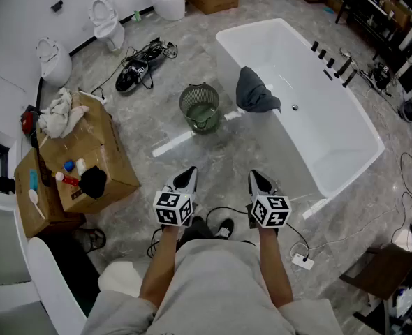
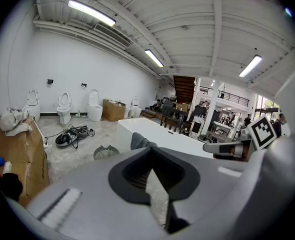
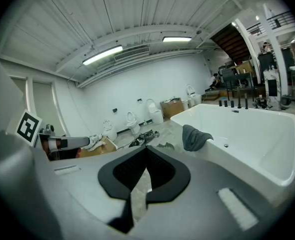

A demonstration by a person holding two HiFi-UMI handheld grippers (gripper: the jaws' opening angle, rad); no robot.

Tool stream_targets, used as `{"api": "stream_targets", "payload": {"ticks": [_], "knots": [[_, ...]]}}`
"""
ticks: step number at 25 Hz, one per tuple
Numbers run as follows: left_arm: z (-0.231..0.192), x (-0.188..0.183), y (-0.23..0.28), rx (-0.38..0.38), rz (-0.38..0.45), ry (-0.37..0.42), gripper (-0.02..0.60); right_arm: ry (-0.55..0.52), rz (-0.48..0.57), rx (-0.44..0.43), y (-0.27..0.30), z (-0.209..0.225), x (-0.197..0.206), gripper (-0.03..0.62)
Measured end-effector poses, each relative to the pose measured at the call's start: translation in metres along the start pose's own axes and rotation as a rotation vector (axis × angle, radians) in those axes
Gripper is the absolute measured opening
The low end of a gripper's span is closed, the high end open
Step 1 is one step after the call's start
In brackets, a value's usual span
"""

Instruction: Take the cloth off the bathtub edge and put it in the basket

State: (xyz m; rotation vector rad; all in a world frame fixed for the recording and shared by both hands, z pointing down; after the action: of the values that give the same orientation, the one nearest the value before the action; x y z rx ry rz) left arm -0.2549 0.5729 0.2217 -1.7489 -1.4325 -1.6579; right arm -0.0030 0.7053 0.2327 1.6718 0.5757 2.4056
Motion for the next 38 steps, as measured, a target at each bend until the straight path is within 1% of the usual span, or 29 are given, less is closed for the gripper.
{"api": "stream_targets", "payload": {"ticks": [5, 7, 9, 11, 13, 15, 17, 19, 22, 26, 30, 32, 35, 38], "knots": [[0.004, 0.002, -0.002, 0.019, -0.012, 0.004, 0.057, -0.024, -0.013, -0.006, -0.004, -0.001, 0.009, 0.000], [0.007, 0.005, -0.005, 0.042, 0.005, -0.001, 0.057, 0.016, -0.004, -0.023, -0.007, 0.001, 0.012, 0.000], [0.007, 0.009, -0.006, 0.073, 0.041, -0.032, 0.057, 0.085, 0.018, -0.063, -0.010, 0.003, 0.014, -0.002], [0.004, 0.015, -0.004, 0.073, 0.041, -0.054, 0.057, 0.118, 0.023, -0.098, -0.011, 0.004, 0.016, 0.000], [0.001, 0.021, -0.002, 0.060, 0.026, -0.055, 0.057, 0.136, 0.008, -0.117, -0.009, 0.004, 0.020, 0.000], [-0.004, 0.025, -0.001, 0.057, 0.035, -0.063, 0.057, 0.159, -0.006, -0.120, -0.004, 0.003, 0.025, 0.000], [-0.011, 0.026, 0.004, 0.060, 0.047, -0.066, 0.057, 0.152, -0.018, -0.111, 0.003, 0.003, 0.029, 0.000], [-0.018, 0.028, 0.013, 0.060, 0.044, -0.066, 0.057, 0.141, -0.025, -0.100, 0.010, 0.005, 0.031, 0.000], [-0.027, 0.027, 0.034, 0.071, 0.034, -0.083, 0.057, 0.168, -0.018, -0.093, 0.020, 0.014, 0.028, 0.000], [-0.050, 0.006, 0.060, 0.066, 0.024, -0.102, 0.057, 0.180, -0.012, -0.071, 0.042, 0.018, 0.011, 0.000], [-0.069, -0.015, 0.099, 0.088, -0.002, -0.073, 0.057, 0.181, -0.019, -0.030, 0.072, 0.031, -0.002, 0.000], [-0.077, -0.027, 0.125, 0.094, -0.010, -0.075, 0.057, 0.173, -0.026, -0.014, 0.092, 0.042, -0.014, 0.000], [-0.095, -0.048, 0.162, 0.107, -0.017, -0.117, 0.057, 0.155, -0.048, 0.003, 0.121, 0.055, -0.033, 0.000], [-0.124, -0.074, 0.188, 0.148, -0.003, -0.167, 0.057, 0.125, -0.057, 0.017, 0.155, 0.055, -0.055, 0.000]]}}
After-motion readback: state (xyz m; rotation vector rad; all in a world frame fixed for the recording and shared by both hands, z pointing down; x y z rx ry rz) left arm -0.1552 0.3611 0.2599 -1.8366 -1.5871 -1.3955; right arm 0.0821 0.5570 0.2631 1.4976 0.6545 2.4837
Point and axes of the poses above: the fingertips, and each gripper's own axes: y forward along the fingers, z to its right, x out of its underside, the point moved 10 cm from there along -y, backward along the fingers, and after that the axes turned 6 degrees about x, right-handed, at the moved point
